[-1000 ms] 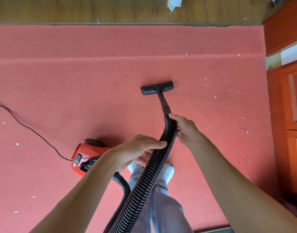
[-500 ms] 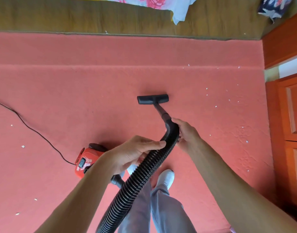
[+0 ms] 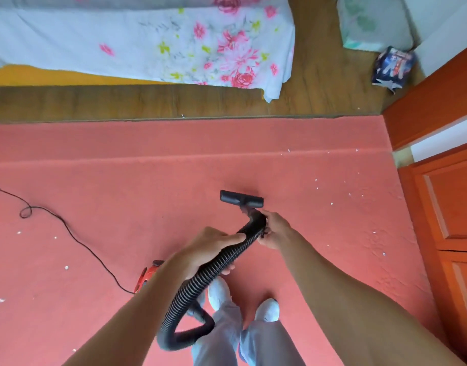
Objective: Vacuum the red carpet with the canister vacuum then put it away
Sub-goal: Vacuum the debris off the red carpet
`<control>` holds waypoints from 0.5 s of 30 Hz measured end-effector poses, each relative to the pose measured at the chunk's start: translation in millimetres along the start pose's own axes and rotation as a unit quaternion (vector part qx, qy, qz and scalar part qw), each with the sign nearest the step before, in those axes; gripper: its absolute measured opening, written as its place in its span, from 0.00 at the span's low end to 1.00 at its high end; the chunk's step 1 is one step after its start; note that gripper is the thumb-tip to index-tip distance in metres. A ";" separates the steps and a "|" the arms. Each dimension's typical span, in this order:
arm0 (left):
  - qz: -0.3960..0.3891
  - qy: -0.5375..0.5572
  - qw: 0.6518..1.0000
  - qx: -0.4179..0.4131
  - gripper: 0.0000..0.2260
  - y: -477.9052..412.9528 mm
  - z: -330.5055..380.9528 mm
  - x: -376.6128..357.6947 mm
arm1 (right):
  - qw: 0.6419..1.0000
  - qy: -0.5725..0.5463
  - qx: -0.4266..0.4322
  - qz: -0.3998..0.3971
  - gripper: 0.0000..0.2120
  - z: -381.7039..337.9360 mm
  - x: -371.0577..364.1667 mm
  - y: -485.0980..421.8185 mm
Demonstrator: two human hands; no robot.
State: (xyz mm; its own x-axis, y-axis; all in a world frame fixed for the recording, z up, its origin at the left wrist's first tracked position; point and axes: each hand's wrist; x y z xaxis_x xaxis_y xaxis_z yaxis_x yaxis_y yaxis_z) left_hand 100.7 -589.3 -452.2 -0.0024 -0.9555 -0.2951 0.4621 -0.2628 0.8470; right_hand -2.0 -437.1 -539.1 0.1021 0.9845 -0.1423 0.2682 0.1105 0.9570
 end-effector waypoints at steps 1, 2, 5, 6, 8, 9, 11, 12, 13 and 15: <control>-0.003 -0.019 1.000 -0.012 0.20 13.3 11.3 -1.5 | 1.000 -0.010 0.002 -0.005 0.21 -8.2 1.8 19.1; -0.009 -0.037 0.999 -0.019 0.20 26.1 22.1 -3.7 | 1.000 -0.018 0.003 -0.007 0.20 -14.8 4.3 38.7; -0.046 -0.090 0.995 -0.025 0.19 60.0 48.0 -16.1 | 1.000 -0.023 0.010 -0.007 0.21 -29.4 7.9 85.5; -0.060 -0.105 0.992 -0.021 0.19 67.8 55.0 -20.9 | 0.999 -0.028 0.016 -0.001 0.21 -32.9 8.4 98.8; -0.072 -0.129 0.989 -0.019 0.19 76.0 66.1 -26.6 | 0.999 -0.029 0.038 -0.002 0.18 -41.6 7.9 118.6; -0.073 -0.133 0.988 -0.023 0.19 79.4 69.3 -28.2 | 0.998 -0.027 0.048 -0.001 0.15 -45.1 7.7 124.4; -0.077 -0.137 0.987 -0.034 0.18 85.0 74.7 -31.6 | 0.998 -0.024 0.060 -0.004 0.13 -51.8 10.3 132.8; -0.074 -0.140 0.987 -0.039 0.17 85.4 77.0 -32.7 | 0.997 -0.024 0.066 -0.009 0.13 -55.2 11.8 135.4; -0.068 -0.146 0.986 -0.044 0.17 86.0 78.5 -33.8 | 0.997 -0.028 0.075 -0.013 0.13 -58.0 12.8 136.2; -0.053 -0.161 0.984 -0.050 0.18 85.8 82.7 -36.2 | 0.994 -0.048 0.096 -0.013 0.11 -62.6 14.1 137.0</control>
State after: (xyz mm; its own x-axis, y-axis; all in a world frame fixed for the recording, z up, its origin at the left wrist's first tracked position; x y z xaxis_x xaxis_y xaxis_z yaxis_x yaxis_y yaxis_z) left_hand 67.1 -588.3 -332.3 -0.3285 -0.9208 -0.2103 0.5293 -0.3639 0.7664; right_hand -23.9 -399.6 -394.2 0.1804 0.9633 -0.1989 0.4496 0.0991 0.8877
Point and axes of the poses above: each hand's wrist, its own y-axis away from the middle knuckle, its own x-axis out of the back of the hand, z = x × y, and after that the axes turned 9 degrees about -z, right-handed
